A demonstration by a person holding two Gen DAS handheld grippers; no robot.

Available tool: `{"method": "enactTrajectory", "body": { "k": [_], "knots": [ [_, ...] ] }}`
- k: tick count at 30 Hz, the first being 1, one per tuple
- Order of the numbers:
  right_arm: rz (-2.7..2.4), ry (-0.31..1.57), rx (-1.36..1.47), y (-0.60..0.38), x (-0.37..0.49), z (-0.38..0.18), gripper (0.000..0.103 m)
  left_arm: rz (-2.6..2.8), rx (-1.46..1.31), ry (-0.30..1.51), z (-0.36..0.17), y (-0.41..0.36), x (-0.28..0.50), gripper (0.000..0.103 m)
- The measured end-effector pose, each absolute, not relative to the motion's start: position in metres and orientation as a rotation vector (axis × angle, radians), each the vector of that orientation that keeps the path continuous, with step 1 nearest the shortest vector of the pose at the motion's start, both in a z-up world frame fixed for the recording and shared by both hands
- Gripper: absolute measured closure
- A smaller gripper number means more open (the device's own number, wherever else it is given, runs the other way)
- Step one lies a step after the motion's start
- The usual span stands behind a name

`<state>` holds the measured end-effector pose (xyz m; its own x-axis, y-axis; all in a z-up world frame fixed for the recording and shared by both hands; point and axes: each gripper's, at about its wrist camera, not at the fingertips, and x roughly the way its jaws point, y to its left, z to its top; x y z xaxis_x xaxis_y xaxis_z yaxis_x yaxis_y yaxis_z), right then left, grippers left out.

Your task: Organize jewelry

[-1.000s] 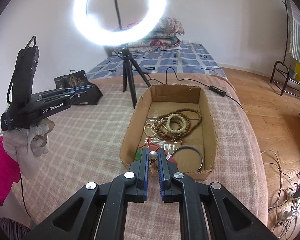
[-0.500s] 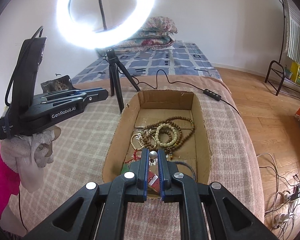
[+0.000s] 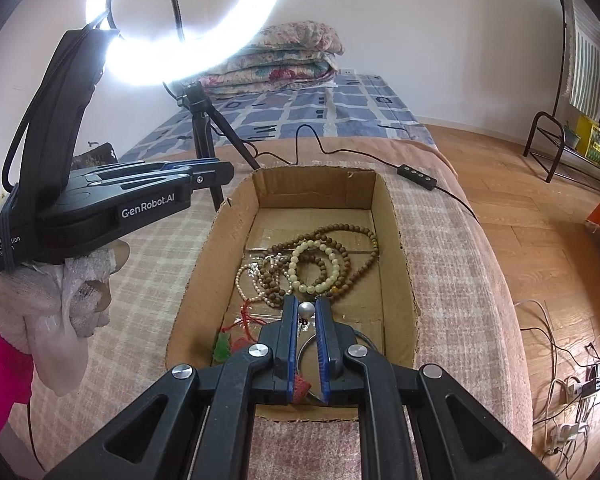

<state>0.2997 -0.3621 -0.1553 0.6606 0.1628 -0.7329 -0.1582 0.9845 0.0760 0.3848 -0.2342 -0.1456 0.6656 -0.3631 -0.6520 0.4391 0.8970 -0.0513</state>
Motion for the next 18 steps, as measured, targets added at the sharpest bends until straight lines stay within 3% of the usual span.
{"method": "enactTrajectory", "body": {
  "k": [4, 6, 8, 10, 13, 15, 18],
  "knots": [
    [0.191, 0.826, 0.009, -0.362, 0.300, -0.155, 0.093, -0.456, 0.132, 0.695, -0.144, -0.239, 0.382, 0.097],
    [0.191, 0.822, 0.006, -0.361, 0.299, -0.154, 0.079, -0.452, 0.141, 0.692, -0.143, -0.241, 0.381, 0.097],
    [0.191, 0.819, 0.006, -0.360, 0.299, -0.155, 0.073, -0.448, 0.144, 0.693, -0.142, -0.242, 0.381, 0.093],
    [0.190, 0.822, 0.009, -0.359, 0.299, -0.155, 0.068, -0.451, 0.140, 0.690, -0.142, -0.243, 0.381, 0.064],
    [0.184, 0.824, 0.003, -0.357, 0.297, -0.156, 0.056, -0.447, 0.137, 0.672, -0.138, -0.242, 0.378, 0.057],
    [0.168, 0.818, -0.007, -0.356, 0.295, -0.155, 0.038, -0.444, 0.139, 0.672, -0.137, -0.241, 0.377, 0.055],
    [0.143, 0.806, -0.009, -0.356, 0.292, -0.151, 0.023, -0.437, 0.130, 0.665, -0.133, -0.237, 0.375, 0.046]
  ]
}}
